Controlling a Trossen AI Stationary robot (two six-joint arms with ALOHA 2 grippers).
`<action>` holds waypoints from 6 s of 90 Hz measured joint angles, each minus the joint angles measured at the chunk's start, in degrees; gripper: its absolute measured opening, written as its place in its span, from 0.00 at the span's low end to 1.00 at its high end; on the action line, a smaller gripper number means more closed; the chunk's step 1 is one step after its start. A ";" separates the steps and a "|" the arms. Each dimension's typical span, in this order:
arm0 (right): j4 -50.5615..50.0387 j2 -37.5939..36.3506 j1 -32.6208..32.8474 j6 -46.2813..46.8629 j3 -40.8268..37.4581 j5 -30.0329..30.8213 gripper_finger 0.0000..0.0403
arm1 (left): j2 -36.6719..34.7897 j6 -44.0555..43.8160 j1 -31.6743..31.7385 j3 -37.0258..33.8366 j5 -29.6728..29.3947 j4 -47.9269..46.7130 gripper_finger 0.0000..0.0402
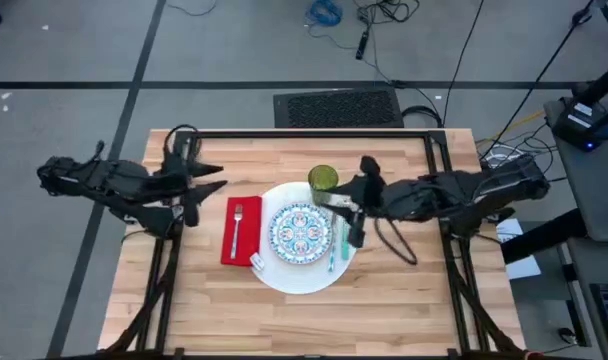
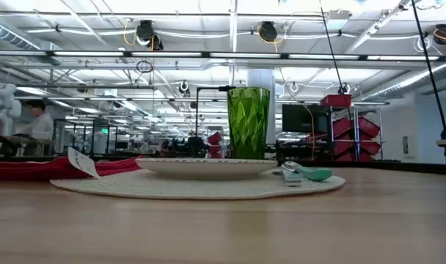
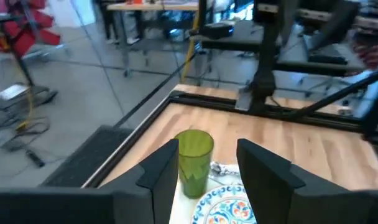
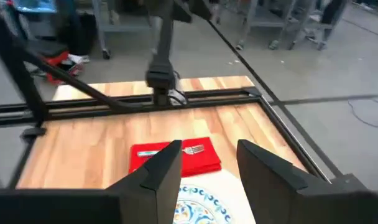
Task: Set table place
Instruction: Return to Home Position
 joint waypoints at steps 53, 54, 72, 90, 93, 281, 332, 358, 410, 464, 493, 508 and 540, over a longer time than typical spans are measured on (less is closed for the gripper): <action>31.11 -35.36 -4.68 3.89 -50.23 -9.83 0.35 | -24.70 1.26 0.01 -27.91 -0.63 12.43 0.37; 31.52 -35.97 -4.76 3.96 -50.92 -10.07 0.35 | -25.18 1.24 0.01 -28.23 -0.68 12.69 0.37; 43.46 -45.56 -4.96 4.00 -64.27 -10.60 0.35 | -32.78 -2.36 0.02 -33.26 -0.73 13.14 0.37; 52.66 -52.52 -5.67 6.46 -75.91 -13.18 0.35 | -36.29 -3.30 0.02 -39.19 -0.69 17.32 0.37; 53.85 -53.37 -5.78 6.84 -77.38 -13.52 0.35 | -36.40 -3.30 0.02 -40.23 -0.69 19.15 0.37; 35.30 -77.27 -11.58 3.30 -85.90 -19.10 0.35 | -37.02 -6.10 10.29 -54.12 9.11 31.17 0.37; 34.94 -77.27 -11.58 -0.02 -85.90 -19.02 0.35 | -35.85 -1.29 17.92 -55.91 27.24 34.53 0.37; 34.09 -77.23 -11.58 0.27 -85.90 -19.04 0.35 | -34.02 -1.64 17.90 -55.92 27.37 34.46 0.37; 34.16 -77.23 -11.58 0.35 -85.90 -19.06 0.35 | -34.02 -1.64 17.90 -55.94 27.39 34.46 0.37; 34.18 -77.20 -11.58 0.35 -85.90 -19.06 0.35 | -34.02 -1.64 17.90 -55.96 27.38 34.46 0.37; 34.18 -77.20 -11.58 0.35 -85.90 -19.06 0.35 | -34.02 -1.64 17.90 -55.96 27.37 34.47 0.37; 34.18 -77.20 -11.58 0.35 -85.90 -19.06 0.35 | -34.02 -1.64 17.90 -55.96 27.37 34.47 0.37; 34.18 -77.20 -11.58 0.35 -85.90 -19.08 0.35 | -34.02 -1.64 17.90 -55.96 27.37 34.47 0.37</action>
